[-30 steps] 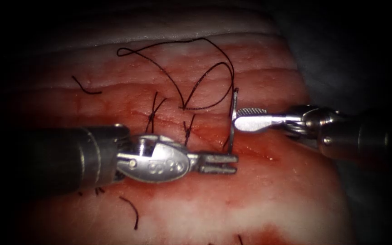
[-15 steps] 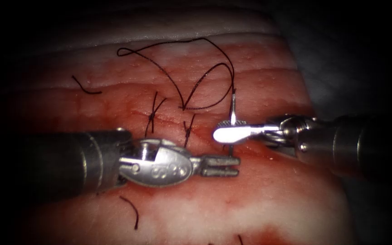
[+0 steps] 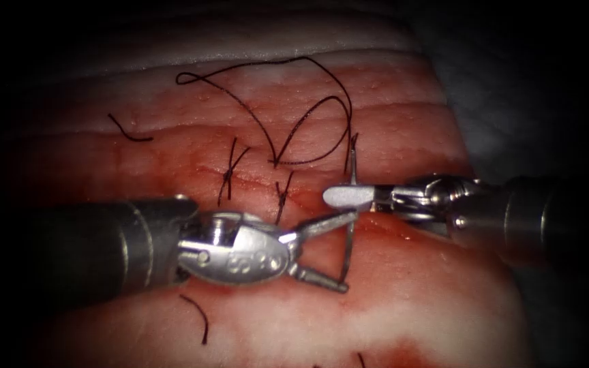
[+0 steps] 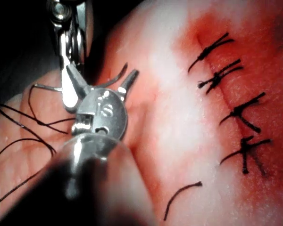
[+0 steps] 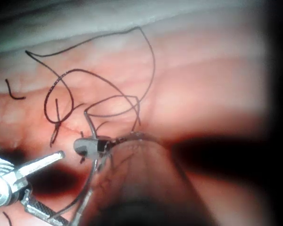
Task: Wound Closure
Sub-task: Hand the needle over the needle to the right needle driver, then insert the left grasper into the wound.
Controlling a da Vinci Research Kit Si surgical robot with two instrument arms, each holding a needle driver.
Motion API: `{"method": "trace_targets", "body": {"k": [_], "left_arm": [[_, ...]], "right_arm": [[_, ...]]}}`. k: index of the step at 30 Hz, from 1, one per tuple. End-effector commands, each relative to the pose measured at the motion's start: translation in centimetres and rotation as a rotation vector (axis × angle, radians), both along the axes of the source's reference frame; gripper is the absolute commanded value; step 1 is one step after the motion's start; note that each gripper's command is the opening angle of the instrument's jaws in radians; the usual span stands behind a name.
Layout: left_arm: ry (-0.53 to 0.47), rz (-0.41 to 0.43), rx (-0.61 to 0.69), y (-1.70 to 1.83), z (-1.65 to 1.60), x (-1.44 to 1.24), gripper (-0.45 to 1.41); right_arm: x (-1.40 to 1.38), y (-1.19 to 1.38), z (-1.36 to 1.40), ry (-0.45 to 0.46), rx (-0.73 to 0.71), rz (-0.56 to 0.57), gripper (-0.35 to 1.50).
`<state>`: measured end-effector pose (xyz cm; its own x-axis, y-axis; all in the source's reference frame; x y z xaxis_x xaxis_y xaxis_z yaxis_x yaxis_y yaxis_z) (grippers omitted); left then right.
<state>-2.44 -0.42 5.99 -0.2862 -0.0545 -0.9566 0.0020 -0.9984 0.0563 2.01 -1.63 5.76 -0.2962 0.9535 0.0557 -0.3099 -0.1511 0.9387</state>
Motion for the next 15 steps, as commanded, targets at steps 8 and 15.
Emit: {"method": "trace_targets", "body": {"k": [8, 15], "left_arm": [[-0.117, -0.097, 0.109, 0.24, 0.00, 0.13, 0.96], [-0.025, -0.031, 0.289, 0.32, 0.30, 0.23, -0.45]], "right_arm": [[-0.16, 0.14, 0.18, -0.023, -0.190, 0.031, -0.35], [-0.21, 0.15, 0.17, -0.021, -0.331, 0.017, -0.35]]}}
